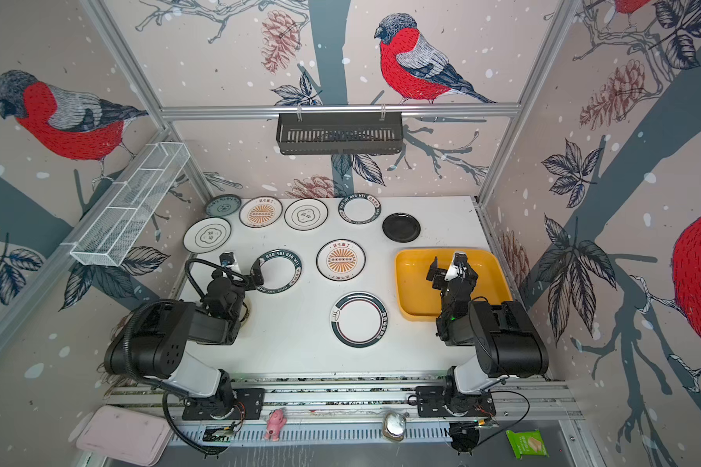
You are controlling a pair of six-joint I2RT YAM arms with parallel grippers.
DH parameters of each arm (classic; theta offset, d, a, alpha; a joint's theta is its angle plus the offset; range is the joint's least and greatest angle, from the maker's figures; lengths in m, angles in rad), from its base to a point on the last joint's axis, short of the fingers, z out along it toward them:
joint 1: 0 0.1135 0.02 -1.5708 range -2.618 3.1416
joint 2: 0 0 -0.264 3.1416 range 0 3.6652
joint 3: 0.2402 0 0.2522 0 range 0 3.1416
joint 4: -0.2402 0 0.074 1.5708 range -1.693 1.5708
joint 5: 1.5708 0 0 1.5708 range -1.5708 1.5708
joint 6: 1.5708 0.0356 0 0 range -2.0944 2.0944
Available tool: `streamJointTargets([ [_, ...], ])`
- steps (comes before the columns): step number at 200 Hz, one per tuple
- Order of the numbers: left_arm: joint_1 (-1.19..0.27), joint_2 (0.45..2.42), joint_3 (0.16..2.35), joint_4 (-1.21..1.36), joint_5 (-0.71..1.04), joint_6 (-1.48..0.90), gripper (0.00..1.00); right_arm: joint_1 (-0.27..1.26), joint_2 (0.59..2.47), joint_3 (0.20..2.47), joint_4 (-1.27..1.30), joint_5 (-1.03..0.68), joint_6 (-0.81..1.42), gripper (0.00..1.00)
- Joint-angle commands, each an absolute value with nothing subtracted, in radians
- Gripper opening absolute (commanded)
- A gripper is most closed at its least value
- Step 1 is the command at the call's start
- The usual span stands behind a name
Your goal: Place the plates into the plastic bin on the countertop
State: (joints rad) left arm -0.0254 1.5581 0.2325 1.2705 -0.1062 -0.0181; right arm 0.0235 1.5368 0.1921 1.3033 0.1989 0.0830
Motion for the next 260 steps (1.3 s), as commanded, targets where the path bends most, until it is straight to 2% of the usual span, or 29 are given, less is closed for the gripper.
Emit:
streamJointTargets([
  [1,-0.025,1.557,0.233,1.308,-0.100,0.002,0.97,0.025,1.535,0.192,1.341,0.206,0.086,1.00],
  [225,-0.025,1.556,0.231,1.309,-0.100,0.001,0.97,0.026,1.534,0.192,1.343,0.209,0.084,1.00],
  [243,-0.025,1.555,0.232,1.308,-0.100,0.002,0.96,0.098,1.457,0.169,1.331,0.288,0.015,0.99],
  [260,-0.025,1.554,0.229,1.313,-0.101,0.001,0.97,0.216,1.324,0.200,1.152,0.368,-0.053,1.00],
])
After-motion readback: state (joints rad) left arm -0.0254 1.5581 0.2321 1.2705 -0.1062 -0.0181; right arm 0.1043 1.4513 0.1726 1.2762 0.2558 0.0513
